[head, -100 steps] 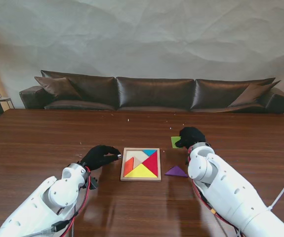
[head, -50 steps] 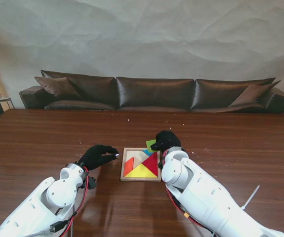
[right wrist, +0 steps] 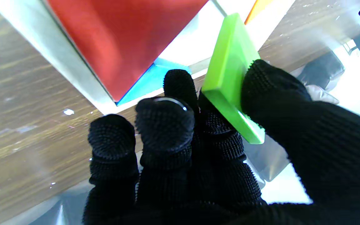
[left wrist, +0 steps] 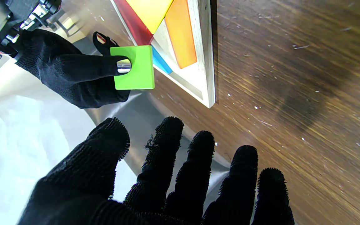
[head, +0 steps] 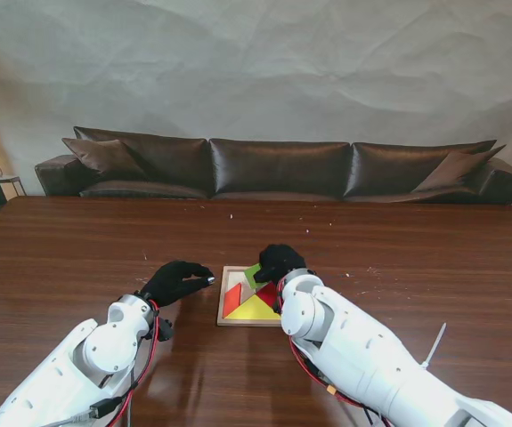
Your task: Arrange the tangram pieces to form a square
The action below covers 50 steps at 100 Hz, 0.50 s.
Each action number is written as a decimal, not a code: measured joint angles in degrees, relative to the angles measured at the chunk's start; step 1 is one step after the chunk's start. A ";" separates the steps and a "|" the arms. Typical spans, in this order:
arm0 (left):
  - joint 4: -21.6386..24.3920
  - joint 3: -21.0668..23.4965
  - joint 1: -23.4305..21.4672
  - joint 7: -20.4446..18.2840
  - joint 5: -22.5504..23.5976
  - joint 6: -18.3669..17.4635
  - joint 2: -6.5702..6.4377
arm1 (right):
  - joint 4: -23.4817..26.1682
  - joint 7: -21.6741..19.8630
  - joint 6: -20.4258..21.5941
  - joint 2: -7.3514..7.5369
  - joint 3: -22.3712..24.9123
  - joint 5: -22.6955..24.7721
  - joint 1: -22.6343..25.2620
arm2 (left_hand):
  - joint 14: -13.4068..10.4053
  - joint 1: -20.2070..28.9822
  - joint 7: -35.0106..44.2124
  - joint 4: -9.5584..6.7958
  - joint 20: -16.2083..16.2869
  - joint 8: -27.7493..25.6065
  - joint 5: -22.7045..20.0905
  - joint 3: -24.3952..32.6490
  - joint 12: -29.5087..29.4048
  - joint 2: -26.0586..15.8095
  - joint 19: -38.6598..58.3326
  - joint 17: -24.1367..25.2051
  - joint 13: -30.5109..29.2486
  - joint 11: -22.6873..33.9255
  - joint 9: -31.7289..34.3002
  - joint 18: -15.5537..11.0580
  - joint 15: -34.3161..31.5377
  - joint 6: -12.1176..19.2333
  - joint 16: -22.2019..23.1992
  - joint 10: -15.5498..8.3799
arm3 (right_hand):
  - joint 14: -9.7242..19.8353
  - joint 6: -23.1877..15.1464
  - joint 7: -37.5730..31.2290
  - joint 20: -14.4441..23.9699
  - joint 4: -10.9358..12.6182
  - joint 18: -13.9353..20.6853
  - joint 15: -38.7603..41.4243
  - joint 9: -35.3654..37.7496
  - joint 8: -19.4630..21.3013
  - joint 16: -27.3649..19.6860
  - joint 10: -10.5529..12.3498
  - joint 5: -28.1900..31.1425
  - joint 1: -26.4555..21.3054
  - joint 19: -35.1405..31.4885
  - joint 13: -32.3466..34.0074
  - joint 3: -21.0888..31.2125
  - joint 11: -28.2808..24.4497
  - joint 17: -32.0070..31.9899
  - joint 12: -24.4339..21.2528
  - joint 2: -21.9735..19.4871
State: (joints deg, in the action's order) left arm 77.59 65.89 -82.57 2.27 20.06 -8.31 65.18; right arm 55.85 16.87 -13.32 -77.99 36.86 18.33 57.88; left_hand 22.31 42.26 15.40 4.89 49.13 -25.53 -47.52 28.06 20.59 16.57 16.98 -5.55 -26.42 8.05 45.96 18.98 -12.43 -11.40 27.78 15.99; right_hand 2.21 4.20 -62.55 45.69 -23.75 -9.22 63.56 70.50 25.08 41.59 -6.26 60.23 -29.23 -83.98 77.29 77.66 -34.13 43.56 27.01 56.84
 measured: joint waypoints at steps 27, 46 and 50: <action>0.02 -0.12 0.03 -0.54 -0.28 0.32 -0.02 | -1.81 -3.07 2.12 1.38 -2.96 3.46 -2.77 | 0.00 0.00 -0.02 0.00 0.01 0.00 0.00 -0.01 0.00 0.00 -0.01 0.03 0.00 0.00 0.00 0.00 0.01 0.00 0.00 0.00 | 0.00 -0.12 0.05 0.00 0.00 0.00 0.00 0.00 -0.01 0.00 0.00 0.00 0.06 0.00 0.00 -0.45 0.00 0.00 0.00 -0.91; 0.08 -0.08 -0.03 -0.75 -0.38 0.56 -0.03 | -3.20 -3.63 3.49 1.59 -4.04 4.66 -4.28 | 0.00 0.00 -0.06 0.00 0.02 0.00 0.00 -0.01 0.00 -0.03 -0.01 0.04 0.00 -0.03 0.00 0.00 0.01 -0.01 0.00 0.02 | 0.00 -0.57 0.12 0.00 0.00 0.00 -0.47 0.00 -0.01 0.00 0.02 -0.03 0.50 0.00 0.00 -0.51 0.00 0.00 0.00 -1.55; 0.08 -0.07 -0.04 -0.75 -0.39 0.57 -0.03 | -3.23 -3.61 3.59 1.63 -4.04 4.79 -4.36 | 0.00 0.00 -0.11 0.00 0.02 0.00 0.00 -0.02 0.00 -0.03 -0.01 0.05 0.01 -0.03 0.00 0.00 0.02 -0.01 0.00 0.02 | 0.00 -0.59 0.13 0.00 0.00 0.00 -0.60 0.00 -0.01 0.00 0.03 -0.03 0.51 0.00 0.00 -0.51 0.00 0.00 0.00 -1.55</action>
State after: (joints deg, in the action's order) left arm 77.68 65.81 -82.61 1.52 19.67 -7.73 65.16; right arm 52.62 13.26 -9.73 -76.36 32.82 23.11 53.52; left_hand 22.31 42.26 15.29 4.90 49.15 -25.53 -47.52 28.05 20.59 16.54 16.97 -5.50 -26.42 8.02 45.96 18.98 -12.41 -11.41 27.78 16.02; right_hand 2.21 3.61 -62.42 45.69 -23.75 -9.22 62.95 70.50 25.08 41.59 -6.22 60.20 -28.73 -83.98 77.29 77.15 -34.13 43.56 27.01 55.29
